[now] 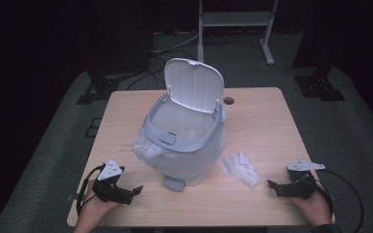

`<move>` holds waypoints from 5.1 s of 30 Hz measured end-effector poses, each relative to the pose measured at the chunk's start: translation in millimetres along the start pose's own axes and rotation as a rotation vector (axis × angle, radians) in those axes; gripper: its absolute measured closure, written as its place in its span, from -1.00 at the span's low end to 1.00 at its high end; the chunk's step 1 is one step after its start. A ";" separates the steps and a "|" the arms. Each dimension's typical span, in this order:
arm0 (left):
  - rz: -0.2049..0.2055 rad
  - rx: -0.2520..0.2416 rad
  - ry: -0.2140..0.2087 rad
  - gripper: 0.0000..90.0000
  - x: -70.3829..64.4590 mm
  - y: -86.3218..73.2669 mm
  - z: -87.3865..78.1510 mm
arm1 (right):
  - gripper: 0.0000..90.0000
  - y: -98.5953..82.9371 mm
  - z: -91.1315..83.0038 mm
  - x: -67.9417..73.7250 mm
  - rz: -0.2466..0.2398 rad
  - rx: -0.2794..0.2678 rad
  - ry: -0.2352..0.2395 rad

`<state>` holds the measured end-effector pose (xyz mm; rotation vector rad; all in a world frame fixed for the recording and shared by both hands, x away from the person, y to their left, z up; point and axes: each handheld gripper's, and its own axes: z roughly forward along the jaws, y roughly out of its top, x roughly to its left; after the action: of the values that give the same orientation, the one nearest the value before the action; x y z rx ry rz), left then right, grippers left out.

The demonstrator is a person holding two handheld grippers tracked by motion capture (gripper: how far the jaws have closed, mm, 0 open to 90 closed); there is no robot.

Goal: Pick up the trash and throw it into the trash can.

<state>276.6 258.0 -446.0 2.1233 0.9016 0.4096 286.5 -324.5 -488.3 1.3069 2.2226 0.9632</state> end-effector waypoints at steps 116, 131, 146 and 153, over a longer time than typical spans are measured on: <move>0.036 0.078 -0.004 -1.00 5.6 -24.0 29.4 | -0.34 65.6 53.8 53.1 -0.262 0.060 0.249; 0.035 0.078 -0.004 -1.00 5.6 -24.0 29.4 | 0.79 66.6 43.8 51.6 -0.290 0.044 0.249; 0.035 0.077 -0.004 -1.00 5.6 -24.0 29.5 | 0.79 74.0 25.3 37.8 -0.211 -0.014 0.330; 0.035 0.078 -0.004 -1.00 5.5 -24.0 29.5 | 0.79 77.8 16.8 37.4 -0.199 -0.038 0.357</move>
<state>285.3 256.9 -483.4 2.2126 0.8921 0.3938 325.7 -260.1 -443.0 0.9308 2.5230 1.2314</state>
